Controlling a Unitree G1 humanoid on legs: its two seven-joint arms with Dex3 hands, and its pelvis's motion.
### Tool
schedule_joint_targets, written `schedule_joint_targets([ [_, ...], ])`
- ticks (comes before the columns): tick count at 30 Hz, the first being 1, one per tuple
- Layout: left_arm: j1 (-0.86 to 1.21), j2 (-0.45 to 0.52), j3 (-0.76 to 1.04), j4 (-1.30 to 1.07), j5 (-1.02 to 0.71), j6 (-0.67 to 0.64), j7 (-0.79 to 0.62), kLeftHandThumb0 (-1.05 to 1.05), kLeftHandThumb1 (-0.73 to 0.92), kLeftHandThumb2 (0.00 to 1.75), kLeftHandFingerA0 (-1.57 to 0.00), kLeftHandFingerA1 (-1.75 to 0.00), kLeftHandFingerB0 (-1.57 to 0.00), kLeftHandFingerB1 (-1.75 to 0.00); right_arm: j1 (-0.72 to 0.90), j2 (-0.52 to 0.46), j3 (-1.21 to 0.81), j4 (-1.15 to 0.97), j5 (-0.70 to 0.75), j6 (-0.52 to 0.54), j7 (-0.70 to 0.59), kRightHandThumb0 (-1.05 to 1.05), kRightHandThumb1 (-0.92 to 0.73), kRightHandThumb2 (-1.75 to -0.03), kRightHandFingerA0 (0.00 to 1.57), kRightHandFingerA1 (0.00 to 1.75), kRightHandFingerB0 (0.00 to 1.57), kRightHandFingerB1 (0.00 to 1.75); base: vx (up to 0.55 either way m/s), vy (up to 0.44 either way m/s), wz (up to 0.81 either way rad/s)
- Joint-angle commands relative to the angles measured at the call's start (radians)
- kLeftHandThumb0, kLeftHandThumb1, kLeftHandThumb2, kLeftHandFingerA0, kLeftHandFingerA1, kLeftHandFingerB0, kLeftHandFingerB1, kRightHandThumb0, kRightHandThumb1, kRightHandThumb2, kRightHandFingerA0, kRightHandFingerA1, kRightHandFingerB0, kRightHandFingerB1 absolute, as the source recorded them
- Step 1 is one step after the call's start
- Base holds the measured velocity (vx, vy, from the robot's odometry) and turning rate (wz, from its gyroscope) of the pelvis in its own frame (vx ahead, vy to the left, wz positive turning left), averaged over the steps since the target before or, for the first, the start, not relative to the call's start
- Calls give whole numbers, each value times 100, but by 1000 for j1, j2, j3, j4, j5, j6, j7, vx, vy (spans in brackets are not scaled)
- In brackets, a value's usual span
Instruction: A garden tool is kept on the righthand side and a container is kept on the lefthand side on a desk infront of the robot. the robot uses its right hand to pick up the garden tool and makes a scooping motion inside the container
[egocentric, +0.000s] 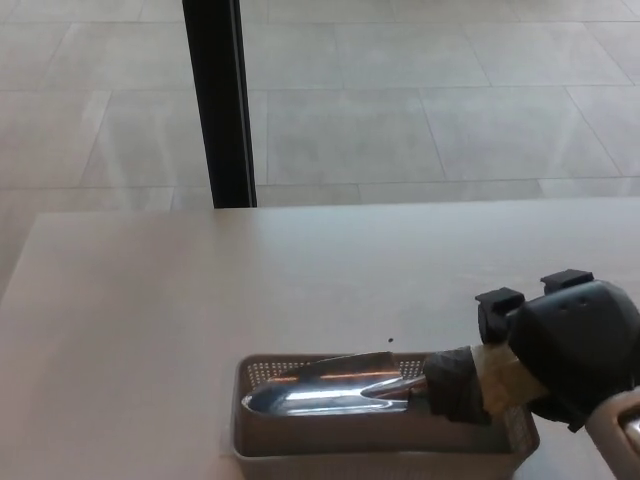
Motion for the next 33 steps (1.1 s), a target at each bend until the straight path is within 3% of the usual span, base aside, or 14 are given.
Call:
schedule_joint_targets([
  [1, 34, 21, 15, -2, -12, -13, -17, -55, 62, 59, -53, -70, -59, -45, 67, 287, -316, -28, 631, 84, 2, -14, -44, -119, 90, 175, 80, 161, 0, 0, 0],
  [8, 38, 21, -2, -2, 7, -17, -2, -53, 64, 60, -58, -65, -57, -44, -12, 339, -478, -26, 790, 10, -59, -15, -57, -94, 88, 175, 75, 154, 0, 0, 0],
  [15, 37, 22, -2, 6, 9, -21, -1, -56, 63, 59, -58, -65, -59, -45, -78, 304, -553, -25, 767, 23, -64, -17, -57, -97, 90, 175, 74, 152, 0, 0, 0],
  [16, 40, 25, 5, 2, 1, -21, -9, -56, 63, 59, -52, -63, -60, -44, -100, 277, -568, 0, 774, 2, -62, -22, -49, -103, 121, 139, 98, 123, 0, 0, 0],
  [17, 43, 29, 6, -1, 0, -24, -11, -55, 63, 59, -57, -63, -60, -44, -112, 254, -574, 25, 758, -17, -70, -17, -57, -89, 92, 175, 78, 151, 0, 0, 0],
  [19, 44, 33, 8, -1, -1, -24, -14, -56, 64, 59, -59, -63, -60, -44, -128, 217, -584, 58, 745, -42, -72, -16, -55, -88, 93, 175, 78, 151, 0, 0, 0],
  [20, 38, 37, 3, 0, 3, -11, -15, -55, 64, 60, -58, -63, -56, -43, -142, 165, -593, 100, 720, -60, -67, -17, -53, -91, 114, 169, 76, 138, 0, 0, 0],
  [22, 34, 37, 7, 2, -1, -7, -11, -55, 64, 59, -55, -62, -55, -43, -152, 126, -604, 136, 707, -77, -60, -21, -51, -94, 92, 175, 80, 149, 0, 0, 0],
  [24, 31, 38, -2, 3, 10, -15, -6, -55, 65, 59, -56, -63, -54, -43, -164, 82, -610, 189, 678, -98, -67, -20, -49, -102, 114, 165, 80, 133, 0, 0, 0],
  [26, 31, 37, -5, 5, 14, -18, 0, -54, 64, 59, -53, -61, -56, -43, -163, 39, -606, 225, 624, -96, -73, -22, -47, -105, 94, 175, 83, 148, 0, 0, 0],
  [28, 29, 37, 0, 10, 9, -14, -3, -53, 64, 59, -55, -61, -56, -43, -170, 5, -606, 271, 596, -98, -69, -17, -46, -104, 96, 175, 85, 146, 0, 0, 0],
  [29, 30, 35, -2, 11, 11, -16, 0, -53, 65, 60, -53, -61, -56, -43, -170, -20, -596, 292, 572, -108, -68, -22, -42, -106, 124, 136, 102, 119, 0, 0, 0],
  [30, 32, 34, 3, 11, 7, -17, 1, -53, 64, 59, -60, -65, -58, -44, -166, -77, -573, 355, 508, -110, -81, -23, -50, -105, 95, 175, 84, 144, 0, 0, 0],
  [33, 39, 36, 8, 1, -1, -11, -8, -56, 64, 60, -59, -65, -58, -44, -172, -126, -549, 431, 475, -106, -95, -22, -52, -103, 93, 174, 84, 142, 0, 0, 0],
])
